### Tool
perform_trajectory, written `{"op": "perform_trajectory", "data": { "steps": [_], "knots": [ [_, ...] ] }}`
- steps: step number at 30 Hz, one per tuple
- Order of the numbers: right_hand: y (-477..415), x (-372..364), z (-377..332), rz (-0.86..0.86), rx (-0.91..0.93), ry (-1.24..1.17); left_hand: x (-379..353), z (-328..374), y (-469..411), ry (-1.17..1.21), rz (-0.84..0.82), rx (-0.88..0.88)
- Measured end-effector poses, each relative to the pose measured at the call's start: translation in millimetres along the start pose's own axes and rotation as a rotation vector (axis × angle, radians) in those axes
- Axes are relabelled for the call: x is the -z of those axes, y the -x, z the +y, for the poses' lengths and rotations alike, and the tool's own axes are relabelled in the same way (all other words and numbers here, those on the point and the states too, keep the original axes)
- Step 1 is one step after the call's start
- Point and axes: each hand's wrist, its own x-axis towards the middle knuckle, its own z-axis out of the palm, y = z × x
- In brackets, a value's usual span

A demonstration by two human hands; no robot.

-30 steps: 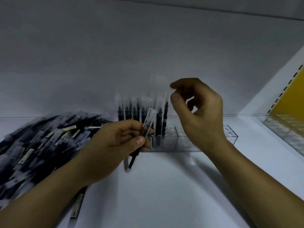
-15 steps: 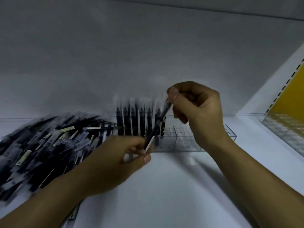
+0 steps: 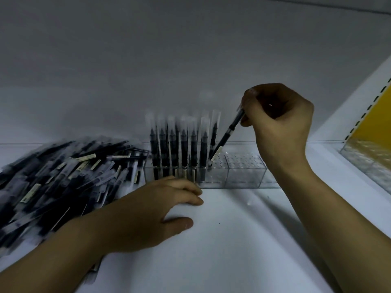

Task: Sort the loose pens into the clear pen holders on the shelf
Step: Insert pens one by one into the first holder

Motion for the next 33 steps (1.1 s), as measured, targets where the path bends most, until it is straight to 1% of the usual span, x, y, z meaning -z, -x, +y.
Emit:
{"op": "perform_trajectory", "data": {
  "steps": [7,13,16,26,33],
  "knots": [
    [1.6,-0.4,1.4,-0.009,0.066,0.063,-0.6,0.5,1.1,-0.022,-0.003,-0.020],
    [6.7,-4.7,8.0,-0.125,0.100,0.111,0.2,0.6,1.5,-0.024,-0.011,-0.021],
    [9.0,-7.5,11.9,-0.192,0.108,0.171,0.2,0.7,1.0,-0.024,-0.023,-0.010],
    [11.5,-7.5,10.6,-0.290,0.134,0.336,-0.1,0.0,-0.3,-0.035,-0.050,-0.008],
    [11.8,-6.3,6.4,-0.293,0.176,0.364,1.4,1.3,-0.5,-0.068,-0.070,-0.003]
  ]
}}
